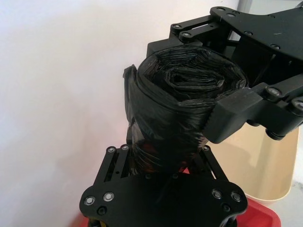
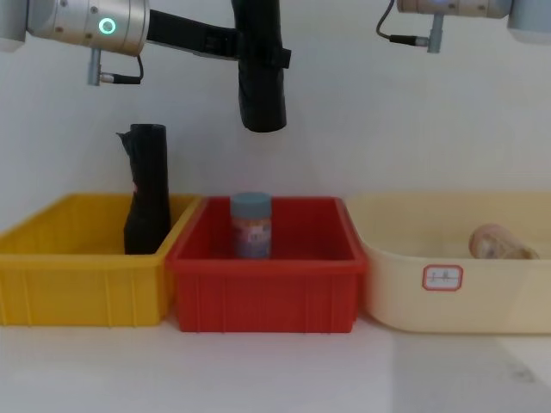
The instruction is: Pick up the garbage bag with the one hand and transfer it to the other hand.
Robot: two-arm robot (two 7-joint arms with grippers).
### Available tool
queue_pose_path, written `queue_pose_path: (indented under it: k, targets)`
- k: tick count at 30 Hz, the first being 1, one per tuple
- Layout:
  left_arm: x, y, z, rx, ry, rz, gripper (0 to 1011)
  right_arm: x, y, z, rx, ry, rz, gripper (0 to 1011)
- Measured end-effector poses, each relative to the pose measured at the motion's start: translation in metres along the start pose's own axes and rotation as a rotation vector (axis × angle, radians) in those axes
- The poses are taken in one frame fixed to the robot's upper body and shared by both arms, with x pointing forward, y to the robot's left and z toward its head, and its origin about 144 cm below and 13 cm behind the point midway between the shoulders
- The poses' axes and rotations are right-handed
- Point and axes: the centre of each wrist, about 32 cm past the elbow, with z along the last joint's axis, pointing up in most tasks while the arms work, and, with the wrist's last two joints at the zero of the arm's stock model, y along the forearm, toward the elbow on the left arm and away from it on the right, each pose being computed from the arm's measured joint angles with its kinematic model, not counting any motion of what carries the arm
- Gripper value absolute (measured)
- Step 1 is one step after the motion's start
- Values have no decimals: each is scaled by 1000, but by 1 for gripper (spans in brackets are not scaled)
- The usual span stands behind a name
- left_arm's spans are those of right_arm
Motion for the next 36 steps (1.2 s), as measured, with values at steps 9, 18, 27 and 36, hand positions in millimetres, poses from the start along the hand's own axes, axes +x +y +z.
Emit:
queue_pose_path:
  k: [9,18,27,36]
  targets:
    - [0,0,0,0,0,0,469,0,0,0,0,0,0,497]
    - [0,0,0,0,0,0,469,0,0,0,0,0,0,497]
    - [0,0,0,0,0,0,469,0,0,0,0,0,0,497]
    - [-1,0,1,-4,-22,-4,469,0,0,1,1,-3,0,497]
